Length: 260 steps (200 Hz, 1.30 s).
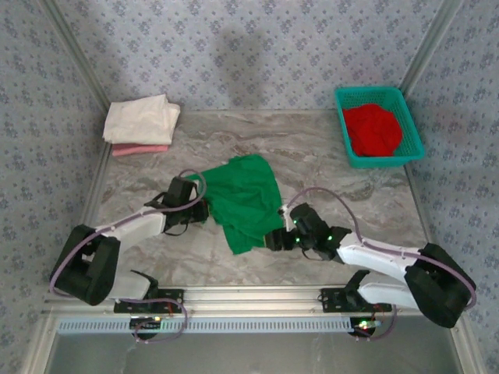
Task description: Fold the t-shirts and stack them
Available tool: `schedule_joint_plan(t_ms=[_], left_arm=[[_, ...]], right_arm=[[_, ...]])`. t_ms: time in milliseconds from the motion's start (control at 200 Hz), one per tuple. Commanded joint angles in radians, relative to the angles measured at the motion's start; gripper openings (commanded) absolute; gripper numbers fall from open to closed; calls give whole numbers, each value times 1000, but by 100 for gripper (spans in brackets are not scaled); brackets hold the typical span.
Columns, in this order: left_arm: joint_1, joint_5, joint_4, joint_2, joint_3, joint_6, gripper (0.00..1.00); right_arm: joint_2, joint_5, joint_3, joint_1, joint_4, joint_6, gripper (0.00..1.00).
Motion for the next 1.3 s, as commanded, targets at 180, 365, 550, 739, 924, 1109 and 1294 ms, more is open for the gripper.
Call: schedule_joint_plan(t_ms=[180,365,550,739,924,1109,1294], left_arm=[[142,86,-127,-161,155,-57,0],[204,139,-216,-214,220,-83,0],[233,204,-237,-223,256,-124,0],[236,212,-271,-224,321,-119,0],[250,223,-286,-224,379,-120,0],[283,236,-271,-215,429,-115,0],[299,259,-237,-166,506,-119,0]], right_arm=[[94,14,24,71,24,-21,65],[210,63,90,11,17,24,66],[293,64,162,-17,12,3,58],[333,23,213,-52,44,-6,62],[488,-110,297,-44,27,-54,61],[493,-5,352,-84,-18,-44,6],[398,-102,397,-192,-11,-63,21]])
